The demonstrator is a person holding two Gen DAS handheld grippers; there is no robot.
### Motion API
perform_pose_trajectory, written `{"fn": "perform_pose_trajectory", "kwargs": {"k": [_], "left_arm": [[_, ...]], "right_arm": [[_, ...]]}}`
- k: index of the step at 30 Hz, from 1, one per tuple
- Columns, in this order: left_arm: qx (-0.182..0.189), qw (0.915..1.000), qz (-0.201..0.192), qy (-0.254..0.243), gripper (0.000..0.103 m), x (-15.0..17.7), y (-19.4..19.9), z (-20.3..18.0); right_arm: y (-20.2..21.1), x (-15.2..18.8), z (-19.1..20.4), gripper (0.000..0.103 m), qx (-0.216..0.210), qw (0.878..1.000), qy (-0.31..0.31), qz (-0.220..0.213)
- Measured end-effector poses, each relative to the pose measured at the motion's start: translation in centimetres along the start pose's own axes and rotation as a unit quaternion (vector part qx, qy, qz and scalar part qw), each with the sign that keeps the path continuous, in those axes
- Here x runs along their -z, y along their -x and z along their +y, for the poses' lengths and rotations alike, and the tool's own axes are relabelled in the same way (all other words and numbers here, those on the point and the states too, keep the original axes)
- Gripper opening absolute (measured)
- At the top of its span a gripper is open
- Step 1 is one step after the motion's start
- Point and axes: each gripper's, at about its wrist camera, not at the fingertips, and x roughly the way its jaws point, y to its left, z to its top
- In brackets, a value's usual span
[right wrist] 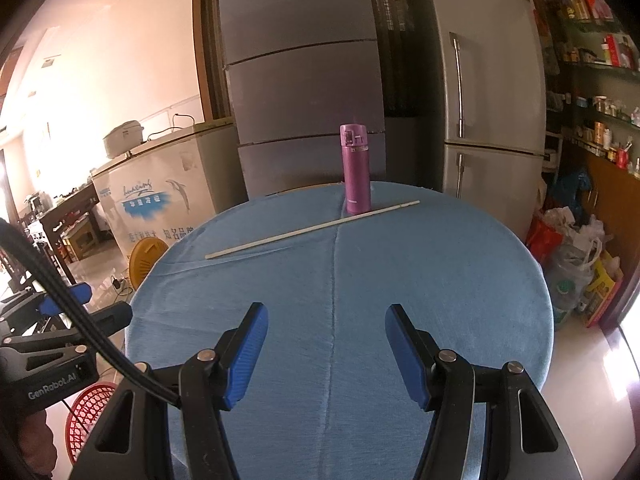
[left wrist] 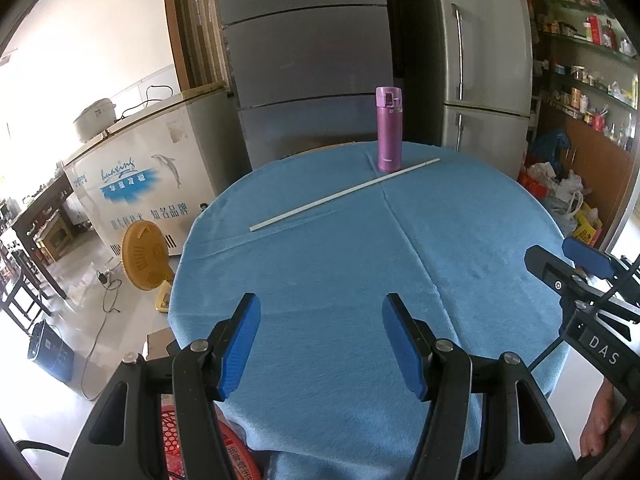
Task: Collect trash
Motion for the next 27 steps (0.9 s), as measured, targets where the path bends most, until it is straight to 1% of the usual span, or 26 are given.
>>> {"fn": "perform_pose_trajectory", "kwargs": {"k": [9, 27], "left_arm": [[-0.002, 1.0, -0.001, 0.003, 0.064, 0.1, 0.1, 0.3], [-0.002, 0.9999, 0.012, 0.006, 0.064, 0.1, -0.9, 0.6]], "right_arm": [[0.1, -0.1, 0.5, 0.065, 0.0, 1.0, 0.006, 0.0], [-0.8, 0.2, 0.6, 0.065, -0.002, 1.0, 0.004, 0.009]]}}
